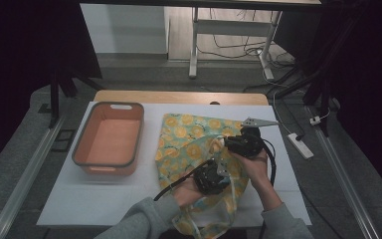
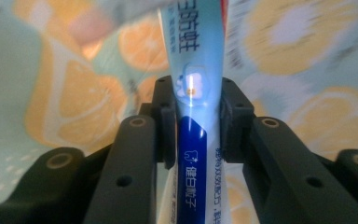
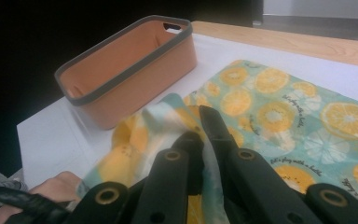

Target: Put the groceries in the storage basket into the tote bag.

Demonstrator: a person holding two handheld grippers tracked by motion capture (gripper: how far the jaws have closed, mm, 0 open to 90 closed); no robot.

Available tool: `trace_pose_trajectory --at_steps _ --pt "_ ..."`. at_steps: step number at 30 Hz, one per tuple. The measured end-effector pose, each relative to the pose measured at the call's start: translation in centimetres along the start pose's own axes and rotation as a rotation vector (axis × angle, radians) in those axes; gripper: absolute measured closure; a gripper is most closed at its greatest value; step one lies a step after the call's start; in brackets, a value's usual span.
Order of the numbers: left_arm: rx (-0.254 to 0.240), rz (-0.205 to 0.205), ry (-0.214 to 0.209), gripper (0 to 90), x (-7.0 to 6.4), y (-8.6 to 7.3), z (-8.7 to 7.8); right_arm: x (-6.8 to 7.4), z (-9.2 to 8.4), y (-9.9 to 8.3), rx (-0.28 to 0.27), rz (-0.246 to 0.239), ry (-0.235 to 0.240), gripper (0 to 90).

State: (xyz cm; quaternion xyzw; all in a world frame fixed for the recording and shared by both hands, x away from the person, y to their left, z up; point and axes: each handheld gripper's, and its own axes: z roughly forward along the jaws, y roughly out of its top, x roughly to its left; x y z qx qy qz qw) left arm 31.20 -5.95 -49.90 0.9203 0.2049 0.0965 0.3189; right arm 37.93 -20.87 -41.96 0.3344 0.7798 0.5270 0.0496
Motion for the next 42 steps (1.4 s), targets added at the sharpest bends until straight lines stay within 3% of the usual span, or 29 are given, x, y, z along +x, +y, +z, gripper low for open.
trace_pose_trajectory --at_steps 4,7,9,15,22,34,38,42 --pt "0.000 -0.009 0.009 59.1 0.3 -0.3 -0.4 -0.4 0.1 -0.2 0.001 0.006 -0.012 88.5" --pt "0.017 0.012 0.026 48.1 0.2 -0.8 -1.2 -0.7 0.0 -0.3 0.006 0.006 -0.028 88.5" --pt "-0.010 -0.003 0.038 46.2 0.3 -1.1 -2.2 -0.8 0.0 -0.4 0.010 0.007 -0.037 88.5" --pt "-0.135 -0.074 -0.043 41.4 1.1 -2.3 -6.4 -1.4 0.2 -0.7 0.024 0.019 -0.050 88.5" --pt "-0.180 -0.125 -0.030 38.3 2.4 -5.2 -10.3 -1.4 0.2 -1.1 0.052 0.004 -0.055 88.4" --pt "-0.166 -0.232 0.026 37.3 5.6 -11.6 -14.1 -0.1 -0.8 -2.3 0.080 -0.049 -0.029 87.7" --pt "-0.166 -0.267 0.037 37.4 6.2 -13.3 -14.5 0.3 -1.7 -3.4 0.101 -0.068 -0.033 87.7" --pt "-0.150 -0.275 0.048 37.5 6.4 -14.0 -14.4 0.2 -2.5 -4.0 0.100 -0.062 -0.045 87.2"
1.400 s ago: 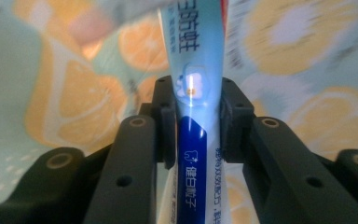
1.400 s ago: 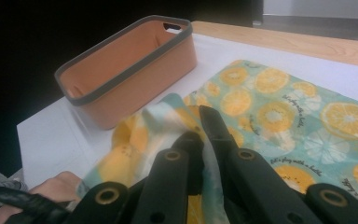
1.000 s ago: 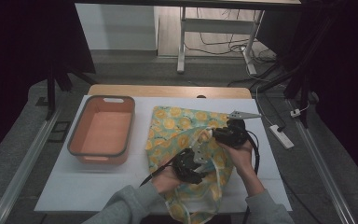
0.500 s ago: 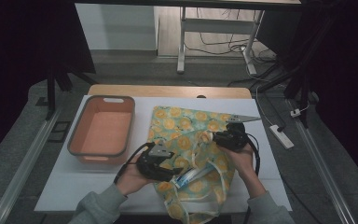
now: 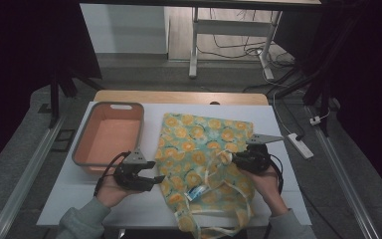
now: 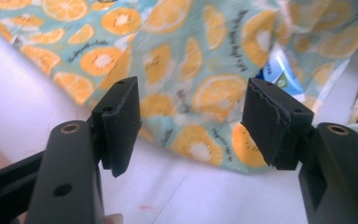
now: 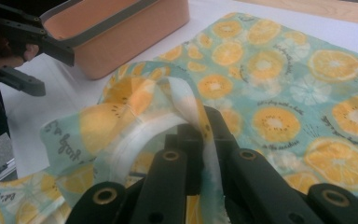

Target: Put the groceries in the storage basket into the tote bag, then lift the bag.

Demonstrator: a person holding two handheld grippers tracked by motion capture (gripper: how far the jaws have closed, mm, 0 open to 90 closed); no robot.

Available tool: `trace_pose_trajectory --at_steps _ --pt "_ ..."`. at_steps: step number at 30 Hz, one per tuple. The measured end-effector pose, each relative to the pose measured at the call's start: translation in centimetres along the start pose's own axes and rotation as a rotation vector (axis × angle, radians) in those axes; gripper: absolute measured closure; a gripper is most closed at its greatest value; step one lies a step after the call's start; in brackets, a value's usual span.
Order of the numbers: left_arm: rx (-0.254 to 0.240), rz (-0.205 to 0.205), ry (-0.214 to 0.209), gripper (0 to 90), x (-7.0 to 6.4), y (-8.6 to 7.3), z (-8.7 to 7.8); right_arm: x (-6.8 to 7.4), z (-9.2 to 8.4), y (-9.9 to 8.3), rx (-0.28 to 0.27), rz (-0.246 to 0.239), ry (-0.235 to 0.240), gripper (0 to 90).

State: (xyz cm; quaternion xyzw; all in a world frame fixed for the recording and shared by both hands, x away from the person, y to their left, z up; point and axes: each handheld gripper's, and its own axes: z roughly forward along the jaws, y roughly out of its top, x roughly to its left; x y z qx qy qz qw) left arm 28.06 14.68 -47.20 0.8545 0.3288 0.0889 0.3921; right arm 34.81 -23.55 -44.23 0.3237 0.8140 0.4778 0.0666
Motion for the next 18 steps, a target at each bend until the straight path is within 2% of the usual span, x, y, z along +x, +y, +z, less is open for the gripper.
trace_pose_trajectory --at_steps 5,12,18 --pt "0.012 0.028 -0.003 37.7 -0.7 0.1 0.4 -0.3 -0.4 -0.6 -0.005 0.008 -0.004 85.9" --pt "0.040 0.065 -0.016 37.9 -2.0 0.3 2.0 -0.5 -0.7 -1.0 -0.016 0.008 -0.001 83.3" --pt "0.079 0.117 -0.020 37.8 -3.6 1.0 4.6 -0.2 -0.8 -1.1 -0.030 -0.013 -0.010 66.0"
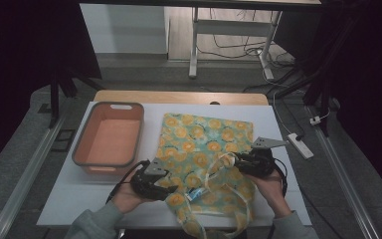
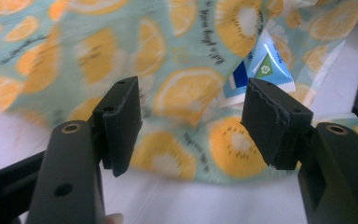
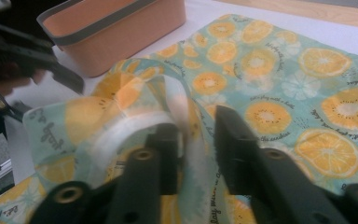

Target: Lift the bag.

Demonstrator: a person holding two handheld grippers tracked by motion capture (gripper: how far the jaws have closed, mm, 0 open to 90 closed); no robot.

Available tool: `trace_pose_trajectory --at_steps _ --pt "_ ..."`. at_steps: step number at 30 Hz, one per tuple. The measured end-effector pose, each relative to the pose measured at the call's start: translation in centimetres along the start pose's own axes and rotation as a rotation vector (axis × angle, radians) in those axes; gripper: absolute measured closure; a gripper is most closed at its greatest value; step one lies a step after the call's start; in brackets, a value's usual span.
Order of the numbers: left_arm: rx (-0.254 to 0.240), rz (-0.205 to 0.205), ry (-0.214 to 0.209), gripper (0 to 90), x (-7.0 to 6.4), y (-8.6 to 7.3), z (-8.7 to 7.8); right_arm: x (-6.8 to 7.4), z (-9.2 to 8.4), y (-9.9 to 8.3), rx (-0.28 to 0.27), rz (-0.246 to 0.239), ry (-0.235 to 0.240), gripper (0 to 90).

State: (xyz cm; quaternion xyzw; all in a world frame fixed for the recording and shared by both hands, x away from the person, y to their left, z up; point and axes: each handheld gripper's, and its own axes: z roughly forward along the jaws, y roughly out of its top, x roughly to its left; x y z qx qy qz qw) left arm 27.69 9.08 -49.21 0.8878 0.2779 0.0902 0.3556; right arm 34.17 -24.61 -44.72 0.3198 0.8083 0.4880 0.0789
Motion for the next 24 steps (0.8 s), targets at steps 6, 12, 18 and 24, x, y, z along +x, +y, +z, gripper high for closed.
trace_pose_trajectory --at_steps 6,12,18,24 --pt "0.042 0.014 0.000 41.2 0.0 1.1 2.6 0.4 -0.6 -0.2 0.008 -0.012 -0.014 52.6" --pt "0.106 0.024 -0.033 73.8 0.0 0.5 3.8 1.9 -2.2 -1.7 0.079 -0.051 -0.044 32.9" --pt "0.088 0.026 -0.093 89.3 0.2 0.1 2.2 4.9 -4.5 -5.1 0.140 -0.060 -0.044 19.0" --pt "-0.002 -0.007 -0.154 89.5 0.7 -0.4 -1.2 5.8 -2.5 -9.0 0.330 -0.053 -0.142 22.1"
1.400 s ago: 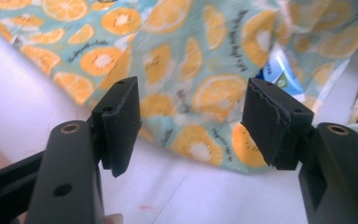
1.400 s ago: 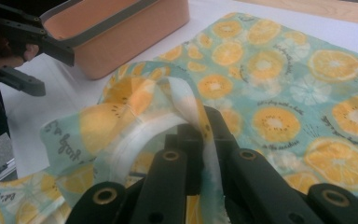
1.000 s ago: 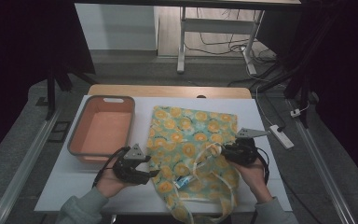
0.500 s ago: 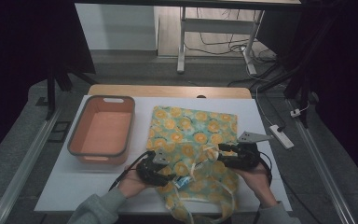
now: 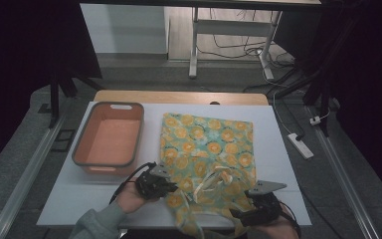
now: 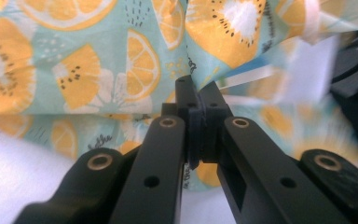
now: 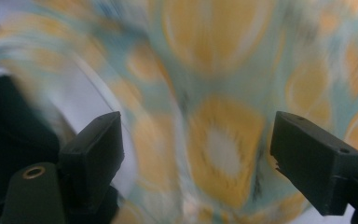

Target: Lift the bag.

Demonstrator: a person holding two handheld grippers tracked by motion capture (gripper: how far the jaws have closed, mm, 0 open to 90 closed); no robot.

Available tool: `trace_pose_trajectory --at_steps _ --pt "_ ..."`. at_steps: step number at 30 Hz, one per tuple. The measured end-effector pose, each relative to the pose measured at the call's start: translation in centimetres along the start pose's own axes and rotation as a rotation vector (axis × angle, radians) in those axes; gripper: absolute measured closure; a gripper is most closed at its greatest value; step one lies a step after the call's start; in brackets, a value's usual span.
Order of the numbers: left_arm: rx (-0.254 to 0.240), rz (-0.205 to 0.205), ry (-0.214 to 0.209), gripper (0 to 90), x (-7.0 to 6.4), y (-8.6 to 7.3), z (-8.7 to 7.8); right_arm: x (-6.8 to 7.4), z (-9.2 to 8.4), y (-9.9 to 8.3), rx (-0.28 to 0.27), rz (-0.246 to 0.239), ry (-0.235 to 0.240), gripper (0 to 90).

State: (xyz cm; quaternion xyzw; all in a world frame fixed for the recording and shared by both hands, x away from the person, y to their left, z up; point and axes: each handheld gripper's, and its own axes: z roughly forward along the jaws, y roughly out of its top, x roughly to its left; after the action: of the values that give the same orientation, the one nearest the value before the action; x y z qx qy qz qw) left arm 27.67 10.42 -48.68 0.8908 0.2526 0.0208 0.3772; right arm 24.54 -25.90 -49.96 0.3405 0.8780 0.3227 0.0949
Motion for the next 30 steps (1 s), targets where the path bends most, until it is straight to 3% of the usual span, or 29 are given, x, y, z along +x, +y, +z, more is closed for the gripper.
trace_pose_trajectory --at_steps 3,5,10,12,14,16,18,22,25,30 --pt "-0.048 -0.027 -0.040 89.5 0.3 -0.3 -1.8 -0.6 0.9 -0.8 0.048 0.040 -0.055 41.6" --pt "-0.067 -0.037 -0.046 89.5 0.5 -0.6 -2.6 -0.8 0.7 -1.0 0.033 0.046 -0.081 57.9" --pt "-0.092 -0.056 -0.057 89.6 0.8 -1.4 -3.9 -0.8 0.2 -1.0 0.065 0.019 -0.083 85.3" --pt "-0.109 -0.067 -0.069 89.5 0.7 -1.6 -4.3 -0.7 -0.3 -0.7 0.038 0.016 -0.050 88.6" --pt "-0.137 -0.084 -0.099 89.5 0.7 -1.5 -4.9 -0.4 -1.2 -0.2 -0.027 0.019 -0.006 89.5" --pt "-0.151 -0.067 -0.104 89.5 0.3 -1.1 -5.4 0.2 -2.1 0.6 -0.100 0.003 0.024 89.7" --pt "-0.157 -0.049 -0.093 89.5 0.1 -0.7 -5.9 0.8 -3.2 1.5 -0.166 -0.034 0.017 89.9" --pt "-0.179 -0.045 -0.082 89.6 -0.1 -0.3 -6.4 1.1 -6.0 3.1 -0.295 -0.062 -0.005 90.0" --pt "-0.197 -0.046 -0.070 89.6 0.0 0.0 -7.0 0.7 -7.8 4.1 -0.350 -0.073 -0.044 90.0" --pt "-0.267 -0.063 -0.059 89.7 0.5 0.7 -9.0 -0.9 -10.1 6.0 -0.431 -0.066 -0.068 90.0"
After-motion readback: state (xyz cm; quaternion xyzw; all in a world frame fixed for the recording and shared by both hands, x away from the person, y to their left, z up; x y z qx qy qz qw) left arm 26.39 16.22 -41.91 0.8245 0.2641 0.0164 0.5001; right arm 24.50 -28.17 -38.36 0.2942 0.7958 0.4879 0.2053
